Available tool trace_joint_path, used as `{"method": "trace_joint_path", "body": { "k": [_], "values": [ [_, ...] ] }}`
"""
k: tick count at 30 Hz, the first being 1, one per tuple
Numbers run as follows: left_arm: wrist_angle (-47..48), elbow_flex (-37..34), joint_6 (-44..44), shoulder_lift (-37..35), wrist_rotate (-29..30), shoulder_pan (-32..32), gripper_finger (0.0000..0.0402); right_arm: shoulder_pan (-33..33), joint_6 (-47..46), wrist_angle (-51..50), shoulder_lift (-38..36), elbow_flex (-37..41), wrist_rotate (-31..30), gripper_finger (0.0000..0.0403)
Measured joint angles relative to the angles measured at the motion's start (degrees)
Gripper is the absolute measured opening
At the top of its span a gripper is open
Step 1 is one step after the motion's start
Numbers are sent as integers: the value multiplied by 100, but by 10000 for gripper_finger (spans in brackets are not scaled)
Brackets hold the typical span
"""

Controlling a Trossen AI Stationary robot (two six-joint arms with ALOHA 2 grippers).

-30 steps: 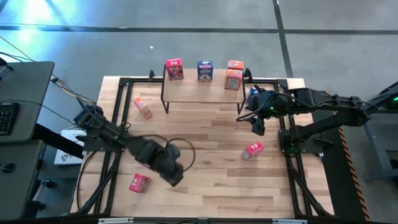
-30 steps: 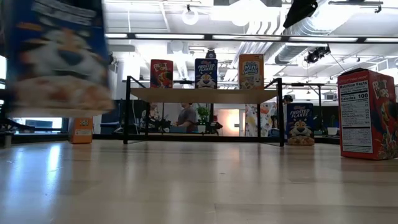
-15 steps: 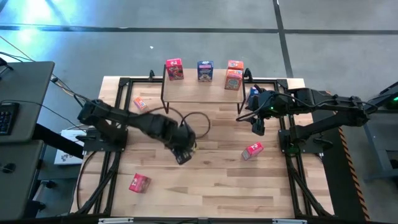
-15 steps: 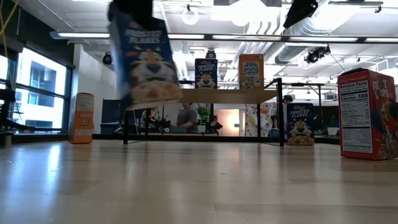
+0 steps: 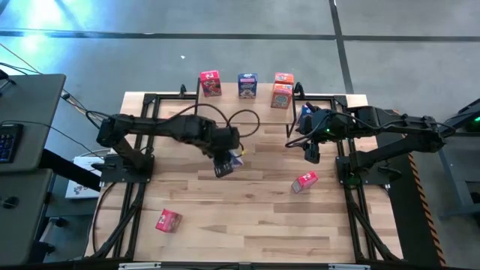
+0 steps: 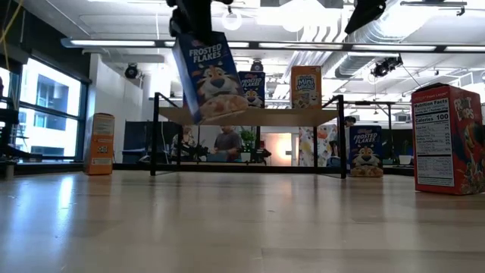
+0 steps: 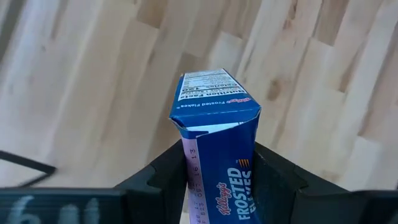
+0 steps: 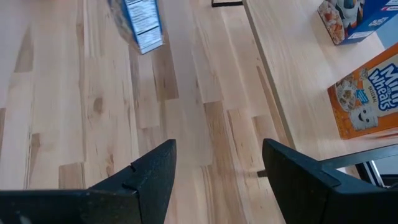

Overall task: Stack cereal on shelf
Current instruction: Put the bottom blue cereal box on the shelf

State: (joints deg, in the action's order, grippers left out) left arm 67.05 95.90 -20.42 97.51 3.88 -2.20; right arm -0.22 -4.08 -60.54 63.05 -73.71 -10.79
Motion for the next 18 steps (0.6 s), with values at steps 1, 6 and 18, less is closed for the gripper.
{"method": "trace_joint_path", "body": {
  "k": [1, 6, 18],
  "values": [
    [3, 0, 135, 0, 0, 53, 140, 1, 2, 0, 0, 0, 0, 232],
    [119, 0, 721, 0, -4, 283, 140, 0, 1, 78, 10, 0, 0, 232],
    [414, -31, 1826, 30, -17, 389, 140, -1, 2, 315, 432, 0, -21, 232]
  ]
}}
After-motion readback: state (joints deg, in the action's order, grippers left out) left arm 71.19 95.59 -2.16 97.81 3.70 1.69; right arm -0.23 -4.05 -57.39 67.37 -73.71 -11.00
